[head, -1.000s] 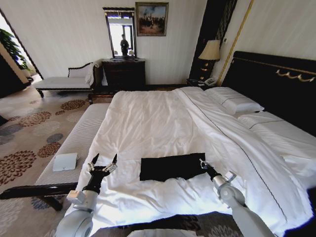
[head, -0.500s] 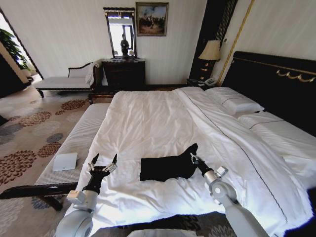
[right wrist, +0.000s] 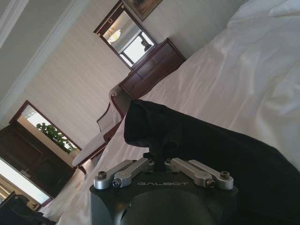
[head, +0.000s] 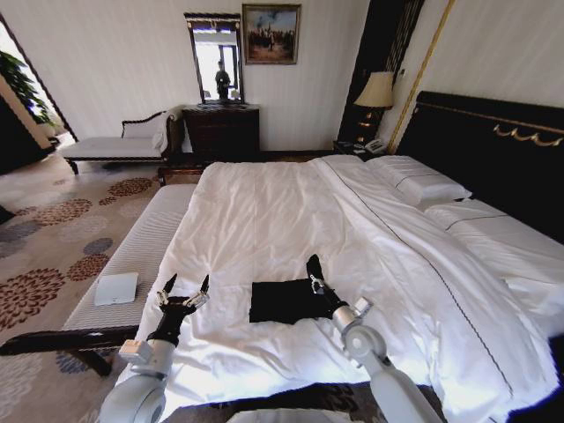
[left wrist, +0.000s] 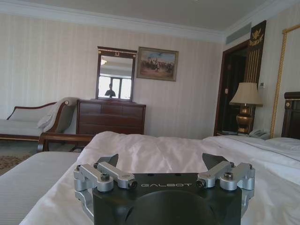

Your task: Fold the clothes on the bed.

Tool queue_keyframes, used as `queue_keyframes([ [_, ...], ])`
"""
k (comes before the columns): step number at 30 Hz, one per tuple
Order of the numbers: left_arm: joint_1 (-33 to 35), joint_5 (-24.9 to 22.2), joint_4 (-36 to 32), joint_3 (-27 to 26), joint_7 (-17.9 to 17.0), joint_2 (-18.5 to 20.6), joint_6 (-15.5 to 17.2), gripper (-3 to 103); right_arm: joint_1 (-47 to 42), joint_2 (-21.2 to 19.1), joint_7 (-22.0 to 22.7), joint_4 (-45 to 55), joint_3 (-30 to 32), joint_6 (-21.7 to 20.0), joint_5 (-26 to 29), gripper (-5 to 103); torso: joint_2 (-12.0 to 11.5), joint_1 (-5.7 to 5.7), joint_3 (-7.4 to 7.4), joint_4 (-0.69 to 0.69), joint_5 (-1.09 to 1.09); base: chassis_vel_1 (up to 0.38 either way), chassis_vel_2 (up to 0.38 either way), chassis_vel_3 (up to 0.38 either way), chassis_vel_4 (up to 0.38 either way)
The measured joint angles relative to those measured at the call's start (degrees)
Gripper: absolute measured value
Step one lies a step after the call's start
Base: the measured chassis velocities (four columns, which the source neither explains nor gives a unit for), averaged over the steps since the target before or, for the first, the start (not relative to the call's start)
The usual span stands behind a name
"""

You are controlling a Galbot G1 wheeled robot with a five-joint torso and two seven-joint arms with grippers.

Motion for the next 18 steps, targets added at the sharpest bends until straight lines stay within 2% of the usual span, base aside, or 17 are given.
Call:
queue_keyframes([
  [7, 0.00, 0.00, 0.00, 0.00, 0.00, 0.00, 0.00, 100, 1.76, 3.57, 1.26, -1.87, -3.91, -0.40, 0.23, 3, 0.00, 0.00, 0.00, 0.00, 0.00, 0.000, 0.000, 0.000, 0.000],
  [18, 0.00, 0.00, 0.00, 0.00, 0.00, 0.00, 0.00, 100, 3.21, 6.01, 1.05, -5.95, -6.76, -0.53, -1.22, 3, 0.00, 0.00, 0.00, 0.00, 0.00, 0.000, 0.000, 0.000, 0.000],
])
